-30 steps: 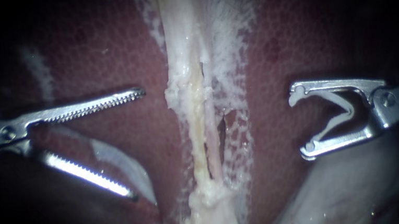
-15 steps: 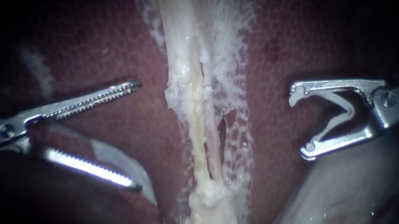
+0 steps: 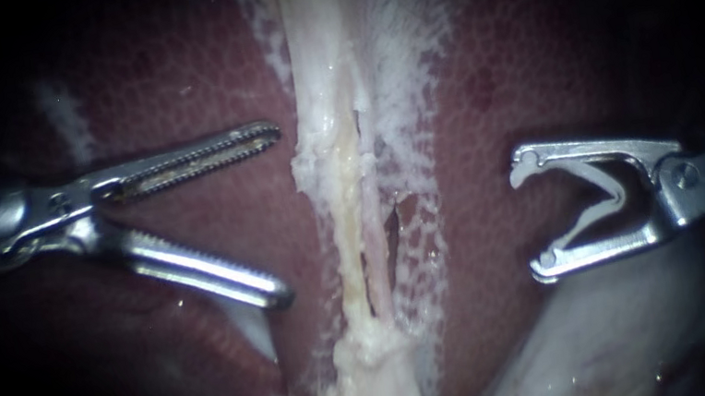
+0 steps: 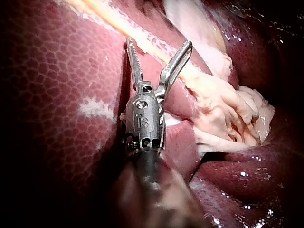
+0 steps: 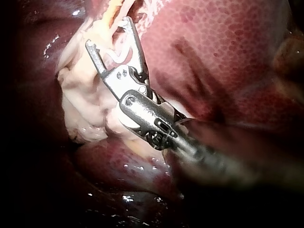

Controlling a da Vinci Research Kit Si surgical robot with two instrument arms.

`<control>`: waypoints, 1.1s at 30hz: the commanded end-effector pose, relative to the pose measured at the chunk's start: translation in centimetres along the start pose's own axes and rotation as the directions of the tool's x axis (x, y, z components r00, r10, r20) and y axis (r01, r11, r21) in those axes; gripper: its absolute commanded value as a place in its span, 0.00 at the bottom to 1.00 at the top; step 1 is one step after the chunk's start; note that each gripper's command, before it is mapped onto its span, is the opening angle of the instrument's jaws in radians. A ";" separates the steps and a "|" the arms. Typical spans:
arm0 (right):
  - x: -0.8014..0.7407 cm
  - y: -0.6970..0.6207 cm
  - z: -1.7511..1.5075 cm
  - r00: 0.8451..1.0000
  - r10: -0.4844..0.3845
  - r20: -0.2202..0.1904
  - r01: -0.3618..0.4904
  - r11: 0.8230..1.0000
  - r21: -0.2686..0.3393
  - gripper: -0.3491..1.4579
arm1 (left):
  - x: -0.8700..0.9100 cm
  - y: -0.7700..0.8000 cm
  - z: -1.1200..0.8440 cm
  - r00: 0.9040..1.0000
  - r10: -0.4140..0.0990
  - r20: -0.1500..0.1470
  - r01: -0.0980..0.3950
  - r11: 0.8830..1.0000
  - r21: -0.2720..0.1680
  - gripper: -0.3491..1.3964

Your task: Grabbing gallbladder

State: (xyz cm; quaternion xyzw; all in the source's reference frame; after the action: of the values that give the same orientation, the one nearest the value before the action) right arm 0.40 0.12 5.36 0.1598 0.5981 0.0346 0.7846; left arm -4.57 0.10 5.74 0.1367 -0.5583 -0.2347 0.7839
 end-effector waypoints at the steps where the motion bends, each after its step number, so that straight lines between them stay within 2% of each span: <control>1: 0.00 0.00 0.00 1.000 0.000 0.000 0.000 1.000 0.000 0.52 | 0.00 0.01 0.01 1.000 -0.003 -0.001 0.003 1.000 -0.005 0.70; 8: 0.00 0.00 0.00 1.000 0.000 0.000 0.000 1.000 0.000 0.52 | 0.03 0.08 0.09 0.999 -0.048 -0.020 0.048 0.998 -0.034 0.63; 12: 0.00 0.00 0.00 1.000 0.000 0.000 0.000 1.000 0.000 0.52 | 0.05 0.13 0.13 0.996 -0.087 -0.025 0.085 0.994 -0.064 0.53; 16: 0.00 0.00 0.00 1.000 0.000 0.000 0.000 1.000 0.000 0.52 | 0.05 0.14 0.13 0.989 -0.145 -0.036 0.141 0.986 -0.094 0.30; 20: 0.00 0.00 0.00 1.000 0.000 0.000 0.000 1.000 0.000 0.52 | 0.08 0.16 0.10 0.984 -0.171 -0.050 0.163 0.979 -0.125 0.17; 23: 0.00 0.00 0.00 1.000 0.000 0.000 0.000 1.000 0.000 0.52 | 0.09 0.17 0.07 0.979 -0.193 -0.060 0.183 0.973 -0.140 0.00; 33: 0.00 0.00 0.00 1.000 0.000 0.000 0.000 1.000 0.000 0.52 | 0.10 0.16 0.02 0.974 -0.215 -0.071 0.201 0.965 -0.168 0.00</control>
State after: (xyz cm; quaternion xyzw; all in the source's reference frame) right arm 0.40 0.12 5.36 0.1597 0.5981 0.0346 0.7846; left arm -4.52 0.18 5.90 0.1414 -0.4846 -0.3539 0.7874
